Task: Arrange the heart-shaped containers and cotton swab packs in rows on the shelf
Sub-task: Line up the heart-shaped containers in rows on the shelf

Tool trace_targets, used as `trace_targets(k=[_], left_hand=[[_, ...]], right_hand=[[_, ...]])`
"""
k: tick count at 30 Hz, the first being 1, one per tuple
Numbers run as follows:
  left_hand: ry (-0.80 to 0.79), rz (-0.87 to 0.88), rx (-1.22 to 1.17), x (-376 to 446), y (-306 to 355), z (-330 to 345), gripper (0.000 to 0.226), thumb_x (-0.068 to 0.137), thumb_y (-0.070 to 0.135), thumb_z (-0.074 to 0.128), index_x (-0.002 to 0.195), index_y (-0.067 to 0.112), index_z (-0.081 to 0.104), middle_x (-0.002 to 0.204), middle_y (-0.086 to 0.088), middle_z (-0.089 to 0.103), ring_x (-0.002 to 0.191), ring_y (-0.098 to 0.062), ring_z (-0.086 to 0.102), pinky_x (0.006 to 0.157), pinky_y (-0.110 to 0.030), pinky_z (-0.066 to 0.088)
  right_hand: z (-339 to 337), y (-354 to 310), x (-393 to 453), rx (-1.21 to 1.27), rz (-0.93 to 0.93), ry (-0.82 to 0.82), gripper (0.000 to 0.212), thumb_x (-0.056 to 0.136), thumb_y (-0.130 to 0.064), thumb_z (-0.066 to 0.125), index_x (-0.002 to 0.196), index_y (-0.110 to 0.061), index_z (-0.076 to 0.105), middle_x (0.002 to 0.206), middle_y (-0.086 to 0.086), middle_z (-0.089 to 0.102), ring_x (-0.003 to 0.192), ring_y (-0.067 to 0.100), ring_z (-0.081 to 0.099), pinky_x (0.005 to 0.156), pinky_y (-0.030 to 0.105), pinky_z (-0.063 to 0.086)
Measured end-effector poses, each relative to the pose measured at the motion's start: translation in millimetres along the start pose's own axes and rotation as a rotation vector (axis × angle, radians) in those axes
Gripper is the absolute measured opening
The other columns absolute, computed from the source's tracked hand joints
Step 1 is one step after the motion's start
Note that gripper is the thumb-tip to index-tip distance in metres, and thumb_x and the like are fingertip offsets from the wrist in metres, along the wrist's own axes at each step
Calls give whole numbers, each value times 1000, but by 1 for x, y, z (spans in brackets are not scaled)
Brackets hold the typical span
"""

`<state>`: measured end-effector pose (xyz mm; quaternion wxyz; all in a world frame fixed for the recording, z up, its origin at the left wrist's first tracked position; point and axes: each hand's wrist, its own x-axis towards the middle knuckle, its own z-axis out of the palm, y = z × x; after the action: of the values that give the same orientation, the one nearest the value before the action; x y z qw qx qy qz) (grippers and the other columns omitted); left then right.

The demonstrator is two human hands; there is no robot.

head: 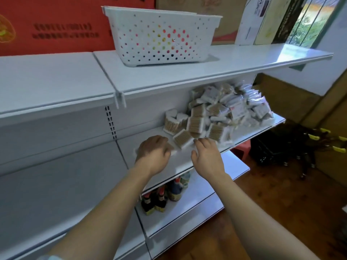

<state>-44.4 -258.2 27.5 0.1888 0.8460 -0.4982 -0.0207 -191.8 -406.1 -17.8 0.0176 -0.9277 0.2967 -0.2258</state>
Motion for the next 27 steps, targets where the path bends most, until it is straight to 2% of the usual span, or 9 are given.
trace_targets(k=[3,7,8,11,14,18,22,24,27], left_hand=[[-12,4,-10,41,2,12,39,101,31,47,134,12,55,137,-8,56,125,-29,51,102,-40,42],[32,11,4,78,4,29,30,97,31,51,118,12,62,121,-9,64,112,-32,58,89,-40,48],[33,2,7,84,4,32,29,96,31,53,116,12,62,119,-9,65,110,-32,59,88,-40,48],[24,-23,10,96,5,38,32,95,30,56,120,12,62,123,-9,64,113,-32,59,91,-40,47],[25,-83,-14,110,5,45,37,96,29,56,129,12,59,132,-9,61,120,-32,56,98,-38,44],[12,-184,-18,123,8,55,42,100,31,52,137,12,53,140,-9,55,127,-30,50,102,-37,42],[14,-260,-41,130,16,63,45,101,30,49,144,15,48,147,-7,50,133,-28,45,108,-35,38],[16,-304,-48,130,19,65,48,101,30,49,147,17,44,150,-6,47,135,-27,44,110,-35,36],[24,-376,-73,129,22,66,51,102,32,48,149,16,42,152,-7,45,137,-28,42,112,-37,35]], right_hand=[[11,14,31,27,16,-34,46,91,-20,46,135,-10,57,127,9,62,120,33,48,98,46,46],[34,31,67,56,-56,-6,33,83,-14,53,112,-3,64,110,16,62,111,40,51,89,51,48],[39,34,78,60,-71,-26,32,86,-13,54,114,-1,63,113,19,60,115,42,50,93,52,46],[49,38,110,10,-50,-133,48,94,-17,54,139,-4,49,144,21,47,140,42,34,111,52,35],[61,44,138,-14,-118,-131,48,89,-16,54,135,-4,51,144,19,48,140,42,35,108,52,39],[76,49,175,-153,-260,-245,65,89,-26,55,149,-9,36,151,19,39,145,40,25,121,50,17],[92,55,196,-189,-359,-200,46,84,-23,60,130,-15,57,123,15,64,124,38,48,118,53,23],[94,58,202,-180,-372,-169,33,85,-23,61,117,-17,64,108,12,69,112,36,56,116,54,27],[84,64,208,-132,-437,-86,39,73,-29,76,110,-18,69,101,13,69,102,37,62,107,52,40]])
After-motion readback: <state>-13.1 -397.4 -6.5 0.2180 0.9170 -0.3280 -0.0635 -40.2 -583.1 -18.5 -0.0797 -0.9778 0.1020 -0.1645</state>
